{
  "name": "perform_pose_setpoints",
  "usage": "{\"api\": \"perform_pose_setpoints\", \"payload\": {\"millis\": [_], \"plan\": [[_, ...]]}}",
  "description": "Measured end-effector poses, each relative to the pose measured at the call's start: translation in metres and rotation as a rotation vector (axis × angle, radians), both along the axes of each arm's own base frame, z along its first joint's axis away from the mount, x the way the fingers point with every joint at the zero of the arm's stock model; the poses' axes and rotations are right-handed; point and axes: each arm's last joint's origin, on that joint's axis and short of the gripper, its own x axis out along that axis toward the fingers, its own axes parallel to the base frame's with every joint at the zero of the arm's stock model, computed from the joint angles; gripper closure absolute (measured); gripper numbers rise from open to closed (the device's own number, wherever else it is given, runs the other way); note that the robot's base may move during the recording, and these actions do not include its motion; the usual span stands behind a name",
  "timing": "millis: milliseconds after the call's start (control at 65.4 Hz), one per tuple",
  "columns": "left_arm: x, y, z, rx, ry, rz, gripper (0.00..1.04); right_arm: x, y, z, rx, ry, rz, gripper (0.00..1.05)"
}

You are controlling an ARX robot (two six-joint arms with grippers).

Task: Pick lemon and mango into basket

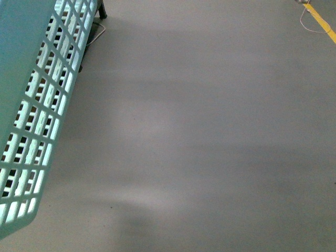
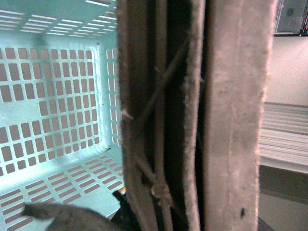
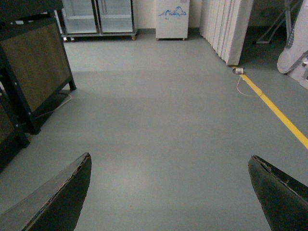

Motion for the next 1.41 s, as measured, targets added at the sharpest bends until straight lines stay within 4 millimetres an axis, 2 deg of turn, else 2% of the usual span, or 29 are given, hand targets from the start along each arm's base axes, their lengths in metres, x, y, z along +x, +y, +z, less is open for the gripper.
{"api": "perform_pose_setpoints", "payload": {"millis": [1407], "plan": [[0.0000,-0.0001,0.0001,0.000,0.000,0.000,0.90,0.0000,0.0000,0.0000,0.000,0.000,0.001,0.09]]}}
